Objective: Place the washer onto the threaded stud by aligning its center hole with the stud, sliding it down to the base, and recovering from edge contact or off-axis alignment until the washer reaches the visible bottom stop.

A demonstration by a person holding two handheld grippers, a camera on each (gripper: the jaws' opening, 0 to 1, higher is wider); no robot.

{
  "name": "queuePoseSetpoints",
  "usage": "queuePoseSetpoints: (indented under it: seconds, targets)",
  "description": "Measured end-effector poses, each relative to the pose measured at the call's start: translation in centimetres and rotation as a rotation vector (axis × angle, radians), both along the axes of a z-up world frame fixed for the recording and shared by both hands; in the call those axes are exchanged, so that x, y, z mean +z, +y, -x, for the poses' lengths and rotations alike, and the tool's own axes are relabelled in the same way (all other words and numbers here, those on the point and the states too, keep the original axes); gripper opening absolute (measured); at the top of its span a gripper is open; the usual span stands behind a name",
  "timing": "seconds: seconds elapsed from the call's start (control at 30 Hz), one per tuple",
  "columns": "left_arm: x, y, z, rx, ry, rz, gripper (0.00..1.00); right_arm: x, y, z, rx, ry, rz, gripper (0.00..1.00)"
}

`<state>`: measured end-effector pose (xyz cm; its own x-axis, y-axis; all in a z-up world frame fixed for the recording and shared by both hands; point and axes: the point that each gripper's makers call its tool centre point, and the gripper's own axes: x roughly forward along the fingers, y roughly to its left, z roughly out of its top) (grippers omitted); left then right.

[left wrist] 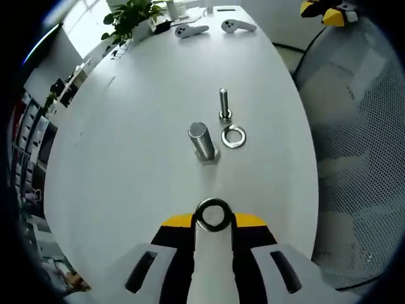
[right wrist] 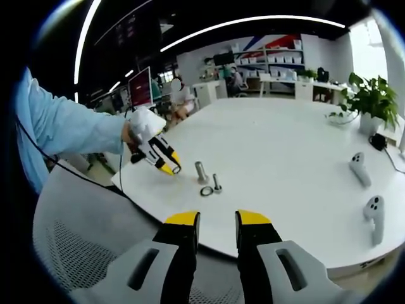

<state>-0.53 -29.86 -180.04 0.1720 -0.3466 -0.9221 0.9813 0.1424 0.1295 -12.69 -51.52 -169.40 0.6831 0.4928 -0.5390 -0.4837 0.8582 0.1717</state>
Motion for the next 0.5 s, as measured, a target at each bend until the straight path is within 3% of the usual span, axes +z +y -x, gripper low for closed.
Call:
queuePoseSetpoints:
  seconds: [0.13, 0.5]
  targets:
    - [1.5, -1.3, -0.4, 0.007, -0.007, 0.021, 0.19, 0.1, 0.0, 0.0, 0.002, -0.003, -0.003, 0.24]
    - [3.4, -3.5, -1.4, -0.016, -0.041, 0.024, 0.19, 0.2, 0.2, 0.0, 0.009, -0.007, -0.011, 0.24]
